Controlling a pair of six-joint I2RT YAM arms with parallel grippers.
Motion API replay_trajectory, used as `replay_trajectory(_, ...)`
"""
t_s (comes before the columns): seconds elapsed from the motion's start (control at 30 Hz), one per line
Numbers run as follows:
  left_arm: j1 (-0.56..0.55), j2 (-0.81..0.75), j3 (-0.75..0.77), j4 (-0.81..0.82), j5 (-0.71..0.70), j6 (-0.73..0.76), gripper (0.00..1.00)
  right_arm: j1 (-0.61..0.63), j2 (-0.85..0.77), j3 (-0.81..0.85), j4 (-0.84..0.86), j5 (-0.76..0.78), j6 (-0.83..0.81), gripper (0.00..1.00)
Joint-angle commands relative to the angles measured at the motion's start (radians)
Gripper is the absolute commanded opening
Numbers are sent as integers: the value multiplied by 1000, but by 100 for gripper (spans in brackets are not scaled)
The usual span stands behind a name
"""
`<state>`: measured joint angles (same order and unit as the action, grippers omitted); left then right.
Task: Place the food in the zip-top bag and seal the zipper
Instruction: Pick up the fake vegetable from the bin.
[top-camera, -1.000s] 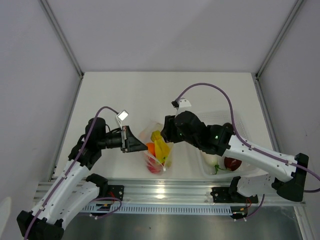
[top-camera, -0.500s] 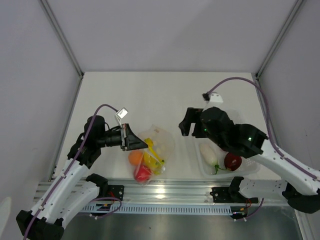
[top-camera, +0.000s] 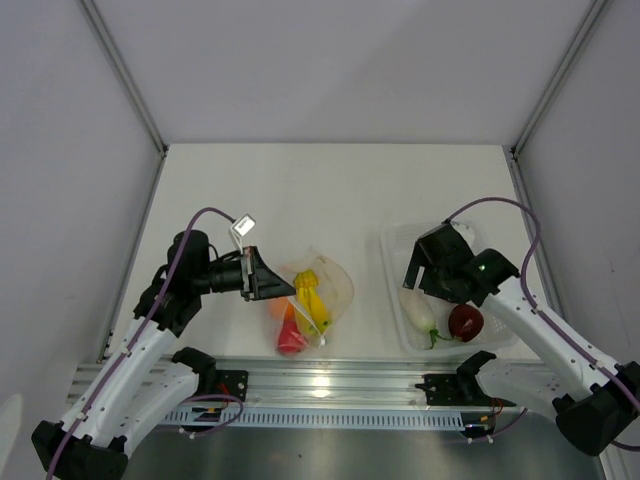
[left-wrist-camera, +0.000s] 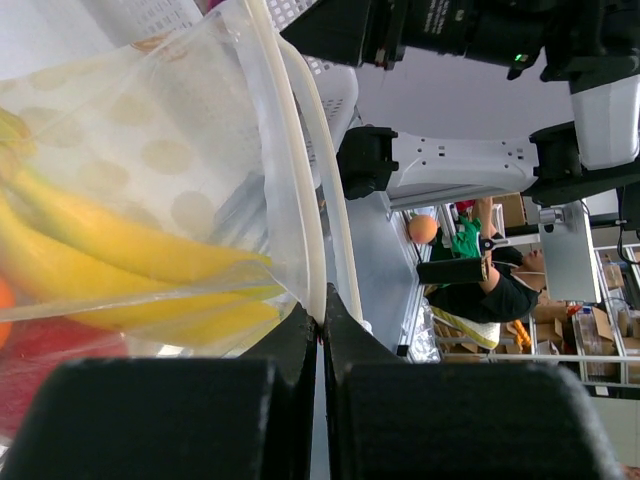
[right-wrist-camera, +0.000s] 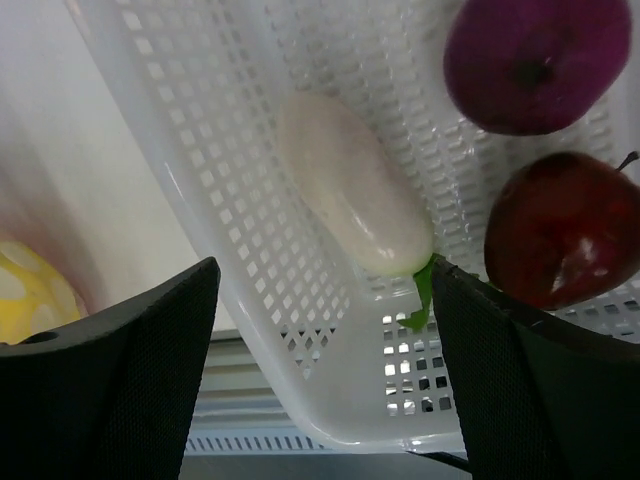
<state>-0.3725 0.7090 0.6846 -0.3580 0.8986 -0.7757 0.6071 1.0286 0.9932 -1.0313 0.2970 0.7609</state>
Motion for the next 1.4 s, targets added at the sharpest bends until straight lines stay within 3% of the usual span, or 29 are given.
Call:
replay_trajectory(0.0, 6, 1, 44, 25, 31, 15, 1, -3, -33, -60, 31, -113, 23, 87)
replay_trajectory(0.23, 6, 3, 35, 42, 33, 6, 0, 0, -13, -181, 65, -154, 12, 86)
replay_trajectory(0.53, 4, -6, 33, 24, 34, 12, 1, -6, 111, -214, 161, -167, -11, 86)
replay_trajectory(0.93, 6, -8, 20, 19, 31, 19, 1, -10, 234, -234, 238, -79, -49, 83)
replay_trajectory(1.13, 6, -6, 13, 25, 33, 18, 1, -13, 200, -248, 263, -82, -55, 67)
replay_trajectory(1.17, 6, -6, 12, 27, 33, 18, 1, -13, 188, -248, 266, -84, -55, 59)
replay_trajectory(1.23, 6, -6, 7, 27, 33, 18, 1, -15, 173, -252, 270, -87, -55, 54)
replay_trajectory(1.33, 6, -9, 0, 33, 33, 13, 1, -17, 149, -258, 277, -90, -54, 38)
replay_trajectory(1.37, 6, -9, -5, 31, 33, 13, 1, -17, 148, -263, 284, -90, -55, 22)
